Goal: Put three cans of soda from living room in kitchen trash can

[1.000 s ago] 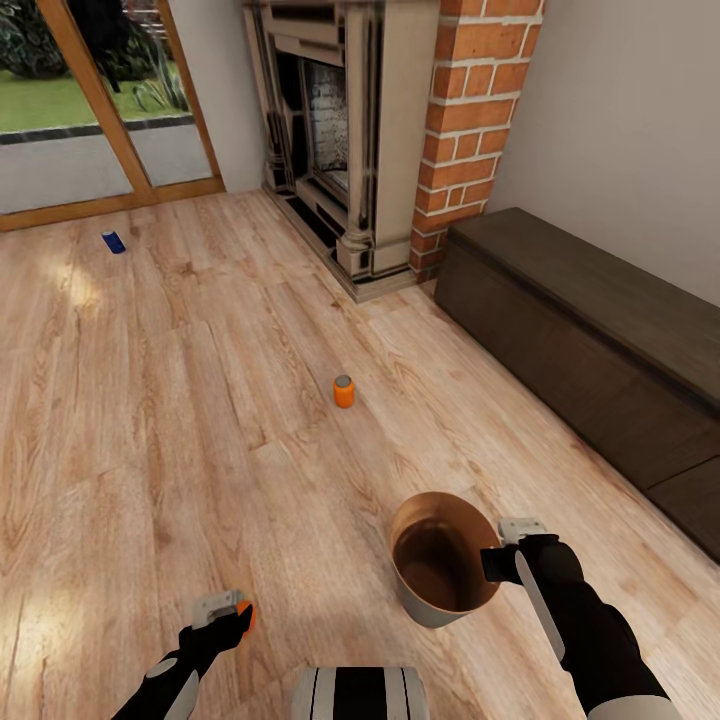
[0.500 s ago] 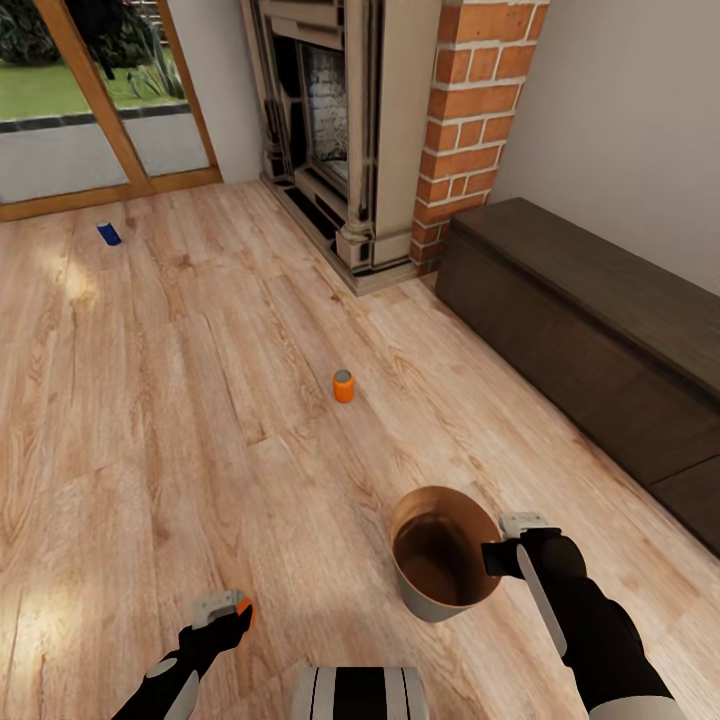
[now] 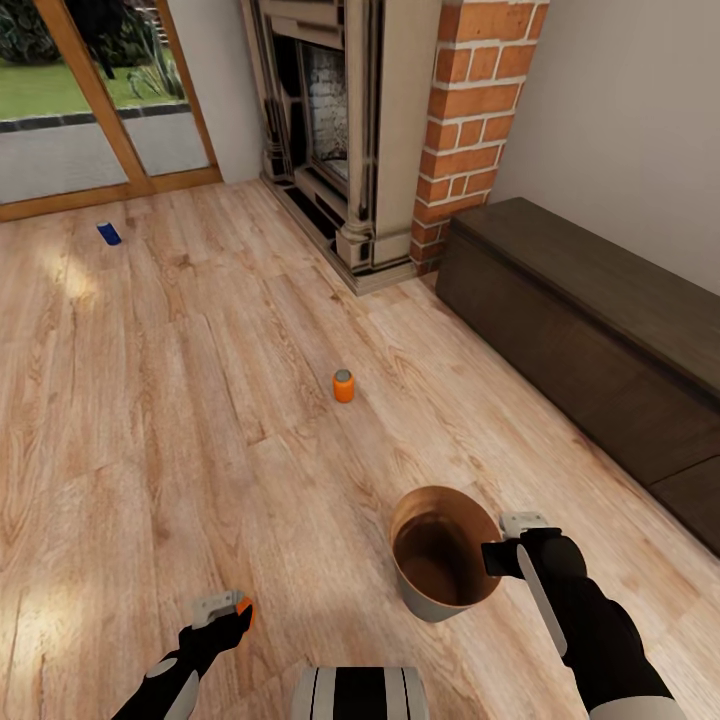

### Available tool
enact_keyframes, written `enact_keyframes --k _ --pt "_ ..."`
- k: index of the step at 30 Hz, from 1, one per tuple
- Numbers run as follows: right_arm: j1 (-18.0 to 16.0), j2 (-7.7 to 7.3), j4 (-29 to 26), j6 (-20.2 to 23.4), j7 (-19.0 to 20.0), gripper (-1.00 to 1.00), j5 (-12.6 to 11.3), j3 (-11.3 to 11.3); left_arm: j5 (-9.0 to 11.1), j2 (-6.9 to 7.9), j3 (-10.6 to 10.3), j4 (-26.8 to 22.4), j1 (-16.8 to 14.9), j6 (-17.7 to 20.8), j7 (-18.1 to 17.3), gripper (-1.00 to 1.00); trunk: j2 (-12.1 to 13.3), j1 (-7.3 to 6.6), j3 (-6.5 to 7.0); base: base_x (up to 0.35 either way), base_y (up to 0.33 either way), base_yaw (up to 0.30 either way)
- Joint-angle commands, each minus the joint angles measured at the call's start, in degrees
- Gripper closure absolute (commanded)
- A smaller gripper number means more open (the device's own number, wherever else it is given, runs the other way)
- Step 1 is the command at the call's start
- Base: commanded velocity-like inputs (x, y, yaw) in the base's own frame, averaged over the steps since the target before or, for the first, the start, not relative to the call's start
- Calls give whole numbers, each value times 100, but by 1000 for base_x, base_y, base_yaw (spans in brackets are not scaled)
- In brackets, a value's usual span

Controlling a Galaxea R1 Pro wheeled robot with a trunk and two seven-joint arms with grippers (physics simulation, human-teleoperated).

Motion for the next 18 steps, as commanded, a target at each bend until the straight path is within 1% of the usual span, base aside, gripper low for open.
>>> enact_keyframes --k 1,8,18 --pt "0 1 -10 -269 14 100 111 -7 -1 -1 -1 2 -3 -1 0 -100 0 1 0 0 0 0" --pt "0 6 -226 -262 15 100 113 -11 -1 -1 -1 2 -4 -1 0 -100 0 1 0 0 0 0" --pt "0 9 -330 -255 14 100 115 -12 -1 -1 -1 2 -1 -1 0 -100 0 1 0 0 0 0"
